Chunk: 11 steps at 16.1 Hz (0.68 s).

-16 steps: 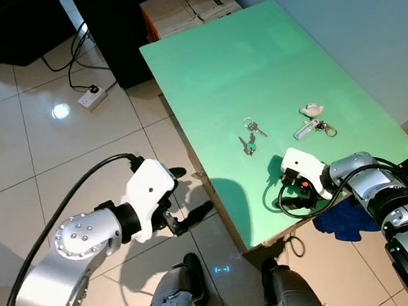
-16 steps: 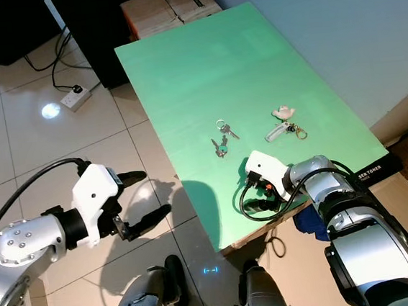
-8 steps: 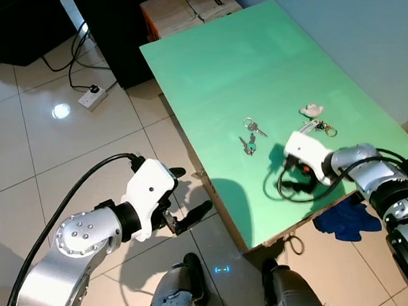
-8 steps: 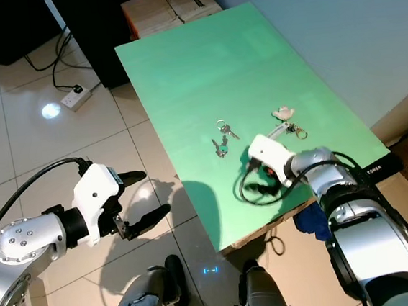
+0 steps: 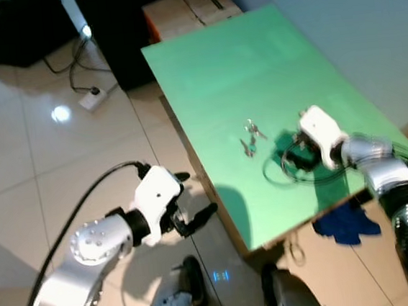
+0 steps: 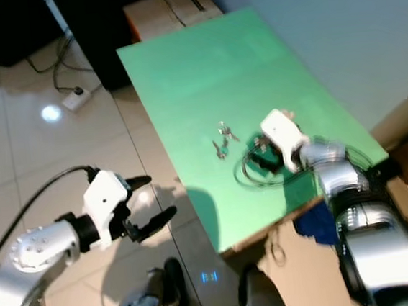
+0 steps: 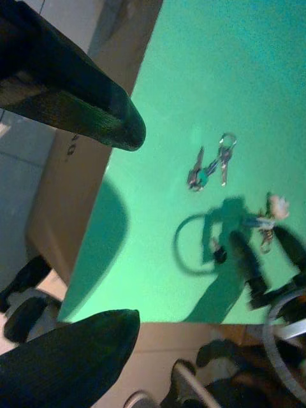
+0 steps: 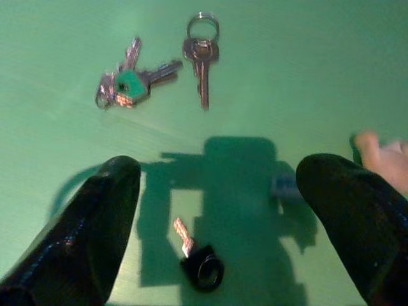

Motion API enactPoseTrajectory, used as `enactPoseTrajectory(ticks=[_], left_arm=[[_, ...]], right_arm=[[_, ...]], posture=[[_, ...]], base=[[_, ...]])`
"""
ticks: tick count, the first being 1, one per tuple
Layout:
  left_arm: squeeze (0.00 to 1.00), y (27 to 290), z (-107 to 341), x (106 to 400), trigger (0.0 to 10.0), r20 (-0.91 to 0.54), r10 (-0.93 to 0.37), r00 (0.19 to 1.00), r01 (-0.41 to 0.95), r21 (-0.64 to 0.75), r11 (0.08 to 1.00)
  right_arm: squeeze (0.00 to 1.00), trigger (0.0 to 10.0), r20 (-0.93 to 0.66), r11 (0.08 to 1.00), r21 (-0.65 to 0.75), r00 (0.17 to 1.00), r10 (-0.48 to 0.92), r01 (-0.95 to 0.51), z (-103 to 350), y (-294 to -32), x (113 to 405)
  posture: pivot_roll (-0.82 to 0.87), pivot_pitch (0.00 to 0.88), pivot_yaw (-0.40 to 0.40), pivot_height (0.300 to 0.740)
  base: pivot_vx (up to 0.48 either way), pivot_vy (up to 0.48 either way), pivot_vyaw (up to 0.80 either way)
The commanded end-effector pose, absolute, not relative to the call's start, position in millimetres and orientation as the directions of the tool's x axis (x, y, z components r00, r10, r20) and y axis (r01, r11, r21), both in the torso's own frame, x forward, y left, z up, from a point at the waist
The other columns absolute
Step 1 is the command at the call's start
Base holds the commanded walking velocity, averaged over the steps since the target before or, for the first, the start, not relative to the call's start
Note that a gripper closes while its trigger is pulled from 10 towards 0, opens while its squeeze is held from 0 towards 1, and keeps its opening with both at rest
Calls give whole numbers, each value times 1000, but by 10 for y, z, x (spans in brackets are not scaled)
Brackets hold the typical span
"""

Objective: Hang keys on a hook

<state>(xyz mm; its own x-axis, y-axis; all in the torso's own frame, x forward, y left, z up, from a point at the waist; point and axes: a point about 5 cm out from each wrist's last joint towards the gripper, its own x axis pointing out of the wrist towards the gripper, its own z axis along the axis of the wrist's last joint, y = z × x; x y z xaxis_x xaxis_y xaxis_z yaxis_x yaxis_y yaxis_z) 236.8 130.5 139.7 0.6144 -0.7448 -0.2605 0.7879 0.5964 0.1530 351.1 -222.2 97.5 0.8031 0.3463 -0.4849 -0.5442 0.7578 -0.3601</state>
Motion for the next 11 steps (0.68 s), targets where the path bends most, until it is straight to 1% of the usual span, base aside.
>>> enactPoseTrajectory(ticks=[1,2,3,5,7,8,10,11], left_arm=[[0,1290,1363,2380,10000,-252,-742,621,783,165,600],[0,1272,1348,2419,10000,-227,-737,637,771,160,617],[0,1268,1339,2431,10000,-218,-735,642,766,157,623],[0,1235,1300,2493,10000,-203,-736,646,763,147,629],[0,1216,1285,2550,10000,-185,-747,639,769,151,621],[0,1222,1292,2570,10000,-172,-749,640,768,154,621],[0,1241,1308,2595,10000,-147,-740,657,754,169,635],[0,1272,1305,2629,10000,-119,-685,719,694,170,699]], right_arm=[[1000,10000,-459,791,-361,833,310,-493,930,-2214,3485],[1000,10000,-444,833,-326,850,282,-446,865,-2158,3464],[1000,10000,-440,846,-317,856,270,-430,844,-2138,3454],[1000,10000,-418,917,-298,900,124,-265,705,-2108,3390],[1000,10000,-396,956,-286,917,-51,-70,549,-2112,3297],[1000,10000,-391,960,-280,915,-104,-10,513,-2136,3270],[1000,10000,-382,963,-269,915,-130,24,498,-2134,3249],[1000,10000,-326,969,-240,935,-140,62,555,-2106,3246]], posture=[[-2,107,60,740],[-22,83,80,740],[-30,75,88,740],[-50,52,118,740],[-53,40,146,740],[-49,38,151,740],[-45,35,157,740],[-46,34,158,740]], base=[[0,0,0],[0,0,0],[0,0,0],[0,0,0],[0,0,0],[0,0,0],[0,0,0],[0,0,0]])
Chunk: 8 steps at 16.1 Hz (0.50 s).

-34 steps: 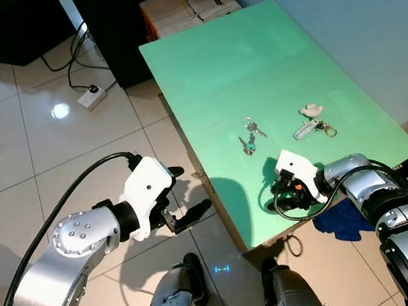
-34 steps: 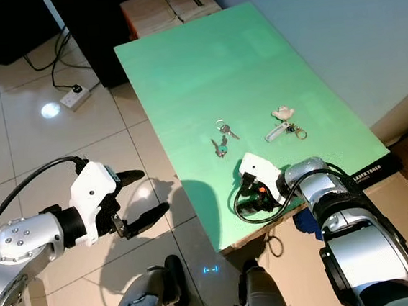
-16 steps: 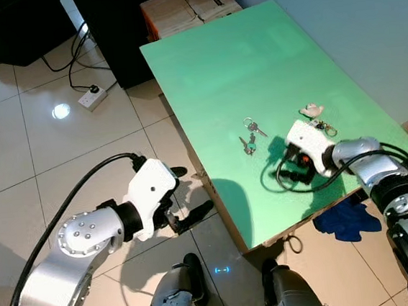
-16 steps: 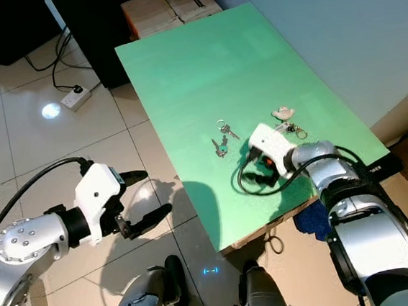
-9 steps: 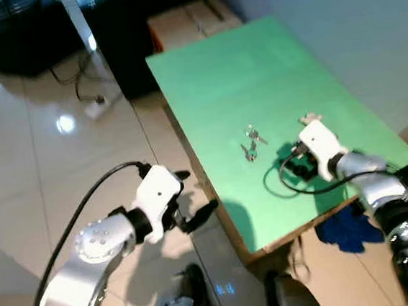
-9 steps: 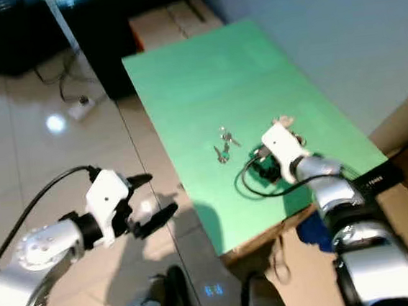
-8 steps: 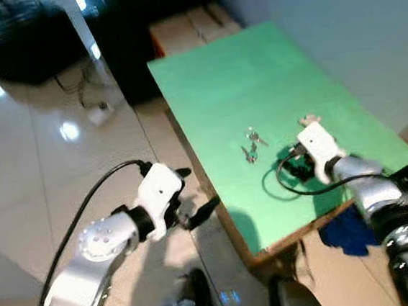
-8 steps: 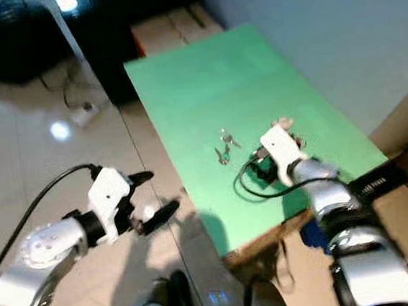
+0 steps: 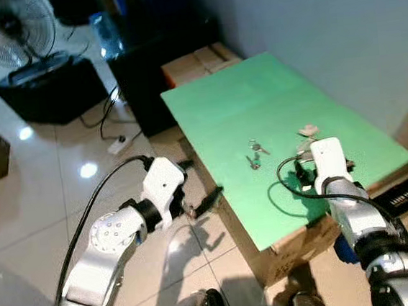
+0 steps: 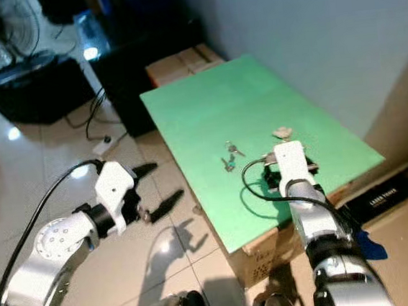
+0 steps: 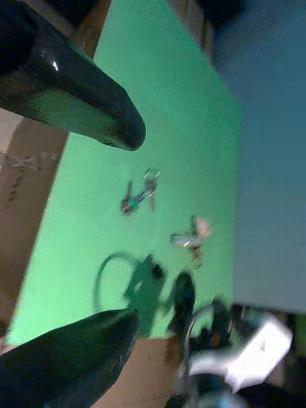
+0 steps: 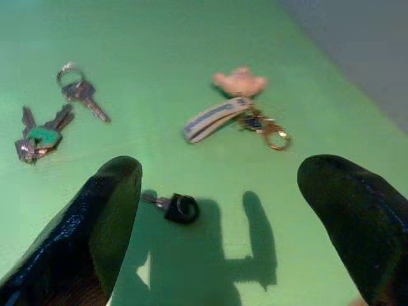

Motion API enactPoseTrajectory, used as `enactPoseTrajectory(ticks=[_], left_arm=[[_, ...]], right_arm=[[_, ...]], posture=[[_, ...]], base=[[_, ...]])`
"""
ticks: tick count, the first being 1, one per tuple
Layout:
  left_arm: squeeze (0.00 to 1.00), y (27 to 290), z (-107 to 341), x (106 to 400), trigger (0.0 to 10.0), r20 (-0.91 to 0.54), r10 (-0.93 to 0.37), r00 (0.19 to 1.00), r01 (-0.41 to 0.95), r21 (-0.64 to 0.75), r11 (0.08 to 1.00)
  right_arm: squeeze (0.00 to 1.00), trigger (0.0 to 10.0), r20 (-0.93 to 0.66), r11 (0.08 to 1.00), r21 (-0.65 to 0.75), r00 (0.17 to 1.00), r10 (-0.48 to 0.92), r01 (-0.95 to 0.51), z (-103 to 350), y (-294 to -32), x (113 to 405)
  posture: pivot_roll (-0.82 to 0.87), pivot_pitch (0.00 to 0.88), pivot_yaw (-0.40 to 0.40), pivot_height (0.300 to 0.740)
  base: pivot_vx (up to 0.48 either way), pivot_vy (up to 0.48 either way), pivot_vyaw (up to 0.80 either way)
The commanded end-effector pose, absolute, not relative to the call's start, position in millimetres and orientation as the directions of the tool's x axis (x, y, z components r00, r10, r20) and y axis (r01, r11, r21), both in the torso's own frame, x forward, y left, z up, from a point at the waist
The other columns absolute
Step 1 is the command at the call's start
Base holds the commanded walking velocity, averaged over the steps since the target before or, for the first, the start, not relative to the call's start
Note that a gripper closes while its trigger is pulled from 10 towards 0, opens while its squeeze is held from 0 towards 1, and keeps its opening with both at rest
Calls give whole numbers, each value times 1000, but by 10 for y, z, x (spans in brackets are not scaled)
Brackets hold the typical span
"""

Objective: Hang keys on a hook

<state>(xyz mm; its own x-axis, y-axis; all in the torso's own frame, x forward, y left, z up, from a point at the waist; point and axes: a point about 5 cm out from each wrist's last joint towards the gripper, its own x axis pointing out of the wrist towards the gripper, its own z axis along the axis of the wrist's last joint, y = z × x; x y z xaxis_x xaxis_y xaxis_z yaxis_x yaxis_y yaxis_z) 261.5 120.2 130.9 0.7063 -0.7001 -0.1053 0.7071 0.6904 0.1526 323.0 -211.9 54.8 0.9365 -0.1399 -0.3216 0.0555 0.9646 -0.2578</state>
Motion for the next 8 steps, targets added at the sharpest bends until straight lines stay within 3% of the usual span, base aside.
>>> enactPoseTrajectory(ticks=[1,2,5,8], left_arm=[[0,1304,1267,2667,10000,-99,-615,782,623,173,763],[0,1311,1248,2677,10000,-96,-598,796,605,176,777],[0,1320,1162,2703,10000,-45,-490,871,491,130,861],[0,1319,1190,2735,10000,10,-411,912,407,111,907]], right_arm=[[243,10000,-208,971,-215,966,-154,109,688,-2053,3234],[0,10000,-163,969,-208,972,-168,132,741,-2038,3224],[0,10000,59,962,-164,976,-210,217,1072,-2003,2996],[0,10000,65,963,-224,988,-141,152,1077,-1934,2737]], posture=[[-56,19,154,740],[-56,19,154,740],[-92,0,138,740],[-108,0,108,740]], base=[[0,0,0],[0,0,0],[0,0,0],[0,0,0]])
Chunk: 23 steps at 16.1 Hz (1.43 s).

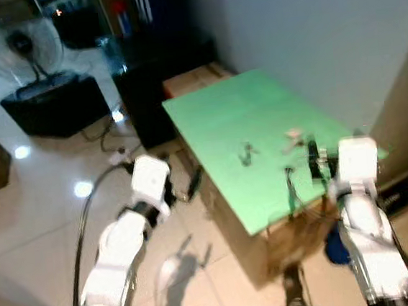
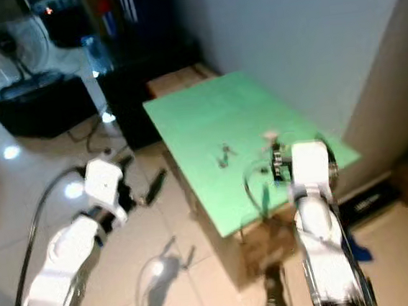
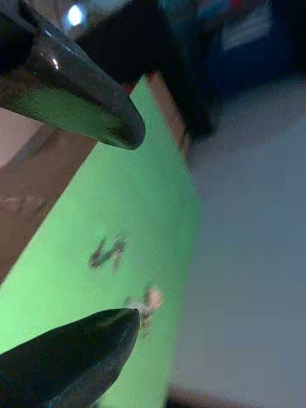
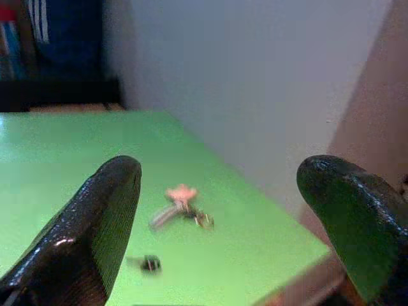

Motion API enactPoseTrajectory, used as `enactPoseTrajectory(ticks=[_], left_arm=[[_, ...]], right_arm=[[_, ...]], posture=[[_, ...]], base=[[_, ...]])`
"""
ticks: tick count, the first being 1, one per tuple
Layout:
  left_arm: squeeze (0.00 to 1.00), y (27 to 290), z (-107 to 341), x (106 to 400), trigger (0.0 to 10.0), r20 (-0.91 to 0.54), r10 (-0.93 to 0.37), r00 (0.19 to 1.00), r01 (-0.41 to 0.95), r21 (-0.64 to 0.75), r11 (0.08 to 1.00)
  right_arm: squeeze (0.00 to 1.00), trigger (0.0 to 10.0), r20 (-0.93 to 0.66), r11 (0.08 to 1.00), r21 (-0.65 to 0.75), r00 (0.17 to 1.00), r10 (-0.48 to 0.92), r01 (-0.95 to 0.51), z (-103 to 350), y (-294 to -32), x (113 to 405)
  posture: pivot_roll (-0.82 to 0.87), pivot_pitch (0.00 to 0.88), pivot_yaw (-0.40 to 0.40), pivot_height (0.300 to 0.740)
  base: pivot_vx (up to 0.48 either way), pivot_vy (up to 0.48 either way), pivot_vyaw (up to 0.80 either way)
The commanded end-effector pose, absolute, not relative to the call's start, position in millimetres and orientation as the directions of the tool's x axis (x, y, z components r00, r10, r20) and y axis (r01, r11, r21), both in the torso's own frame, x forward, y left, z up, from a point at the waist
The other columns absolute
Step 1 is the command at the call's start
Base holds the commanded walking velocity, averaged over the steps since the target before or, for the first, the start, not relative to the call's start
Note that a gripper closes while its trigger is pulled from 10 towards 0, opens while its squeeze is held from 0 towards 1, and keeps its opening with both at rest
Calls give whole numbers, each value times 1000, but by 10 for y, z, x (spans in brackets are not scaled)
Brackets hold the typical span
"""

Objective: Hang keys on a hook

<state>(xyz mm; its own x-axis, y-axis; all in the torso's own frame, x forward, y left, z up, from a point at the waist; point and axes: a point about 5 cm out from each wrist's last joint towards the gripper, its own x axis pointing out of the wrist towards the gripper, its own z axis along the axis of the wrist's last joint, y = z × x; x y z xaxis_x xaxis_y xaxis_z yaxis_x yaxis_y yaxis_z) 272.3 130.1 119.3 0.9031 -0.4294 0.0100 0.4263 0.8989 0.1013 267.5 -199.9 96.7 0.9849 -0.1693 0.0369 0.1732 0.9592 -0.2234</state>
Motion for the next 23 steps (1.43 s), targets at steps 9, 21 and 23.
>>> enactPoseTrajectory(ticks=[9,21,23], left_arm=[[0,1259,1329,2880,10000,60,-425,903,405,214,889],[0,1206,1238,2845,10000,30,-447,894,432,201,879],[0,1215,1212,2828,10000,15,-454,891,442,202,874]], right_arm=[[0,10000,-33,987,-134,996,-88,83,958,-1786,2658],[0,10000,-154,984,-179,988,-24,-4,816,-1776,2590],[0,10000,-169,984,-175,986,-8,-22,793,-1759,2614]], posture=[[-96,0,90,740],[-96,0,96,740],[-95,0,99,740]], base=[[194,0,-214],[333,0,-49],[332,0,0]])
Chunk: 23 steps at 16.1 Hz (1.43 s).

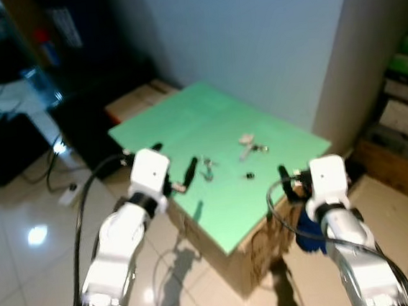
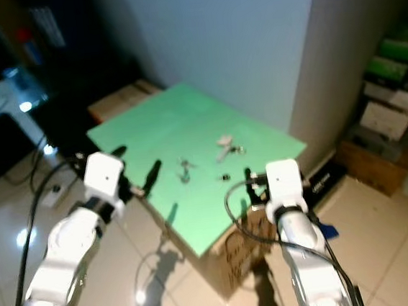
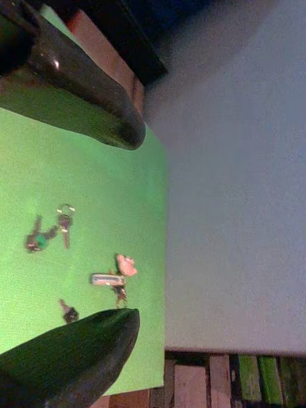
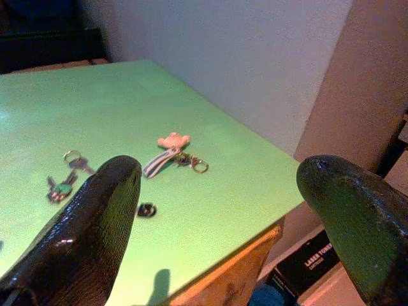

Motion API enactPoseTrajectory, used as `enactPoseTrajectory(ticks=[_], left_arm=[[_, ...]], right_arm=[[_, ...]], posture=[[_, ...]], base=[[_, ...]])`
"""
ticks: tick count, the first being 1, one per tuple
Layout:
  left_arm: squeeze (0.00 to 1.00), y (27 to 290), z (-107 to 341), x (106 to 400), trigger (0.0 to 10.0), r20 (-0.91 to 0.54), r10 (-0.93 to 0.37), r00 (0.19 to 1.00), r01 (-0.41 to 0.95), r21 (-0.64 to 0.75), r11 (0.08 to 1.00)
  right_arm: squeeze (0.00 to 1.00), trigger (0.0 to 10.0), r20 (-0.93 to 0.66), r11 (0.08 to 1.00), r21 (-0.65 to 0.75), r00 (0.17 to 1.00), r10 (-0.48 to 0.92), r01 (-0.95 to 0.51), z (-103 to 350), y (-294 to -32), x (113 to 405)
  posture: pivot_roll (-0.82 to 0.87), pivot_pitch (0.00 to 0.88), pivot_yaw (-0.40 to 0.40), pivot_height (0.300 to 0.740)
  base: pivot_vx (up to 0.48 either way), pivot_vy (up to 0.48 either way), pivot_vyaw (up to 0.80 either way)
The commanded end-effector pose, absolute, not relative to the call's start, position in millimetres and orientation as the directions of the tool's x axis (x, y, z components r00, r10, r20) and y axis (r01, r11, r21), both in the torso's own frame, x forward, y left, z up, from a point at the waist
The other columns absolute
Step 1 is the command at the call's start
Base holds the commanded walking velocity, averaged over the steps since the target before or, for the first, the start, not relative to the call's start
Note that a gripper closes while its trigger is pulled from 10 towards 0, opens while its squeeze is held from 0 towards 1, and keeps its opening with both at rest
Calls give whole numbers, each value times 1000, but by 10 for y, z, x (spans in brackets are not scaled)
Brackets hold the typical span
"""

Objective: Hang keys on a hook

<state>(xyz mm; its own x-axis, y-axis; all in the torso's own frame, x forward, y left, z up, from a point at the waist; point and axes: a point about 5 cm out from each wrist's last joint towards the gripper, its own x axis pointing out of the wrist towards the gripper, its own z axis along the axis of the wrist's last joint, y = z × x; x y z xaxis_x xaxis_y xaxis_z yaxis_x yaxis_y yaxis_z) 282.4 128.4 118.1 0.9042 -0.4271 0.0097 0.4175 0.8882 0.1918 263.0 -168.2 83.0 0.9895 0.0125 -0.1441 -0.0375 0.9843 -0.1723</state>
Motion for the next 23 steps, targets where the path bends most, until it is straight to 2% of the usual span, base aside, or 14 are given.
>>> enactPoseTrajectory(ticks=[1,6,11,16,20,22,23], left_arm=[[0,1216,1208,2825,10000,13,-456,890,444,201,873],[0,1192,1121,2774,10000,-13,-462,887,457,178,871],[0,1234,1114,2687,10000,-11,-426,905,422,170,891],[0,1299,1133,2626,10000,-28,-421,907,419,183,890],[0,1273,1154,2570,10000,-39,-486,873,484,190,854],[0,1247,1173,2537,10000,-50,-533,845,531,199,824],[0,1248,1176,2536,10000,-51,-535,844,533,204,821]], right_arm=[[0,10000,-170,984,-175,985,-4,-26,792,-1755,2615],[0,10000,-196,978,-199,980,24,-64,764,-1760,2570],[0,10000,-234,970,-204,969,83,-132,709,-1731,2592],[0,10000,-269,968,-173,954,133,-184,619,-1619,2619],[0,10000,-328,980,-170,944,45,-106,502,-1698,2649],[886,10000,-399,985,-140,916,42,-106,385,-1730,2706],[1000,10000,-410,986,-129,911,43,-105,365,-1737,2720]], posture=[[-95,0,99,740],[-105,0,84,740],[-68,4,30,740],[-34,40,44,740],[-29,58,61,740],[-23,70,66,740],[-22,72,67,740]], base=[[330,0,0],[329,0,0],[324,0,0],[223,0,0],[0,0,0],[0,0,0],[0,0,0]])
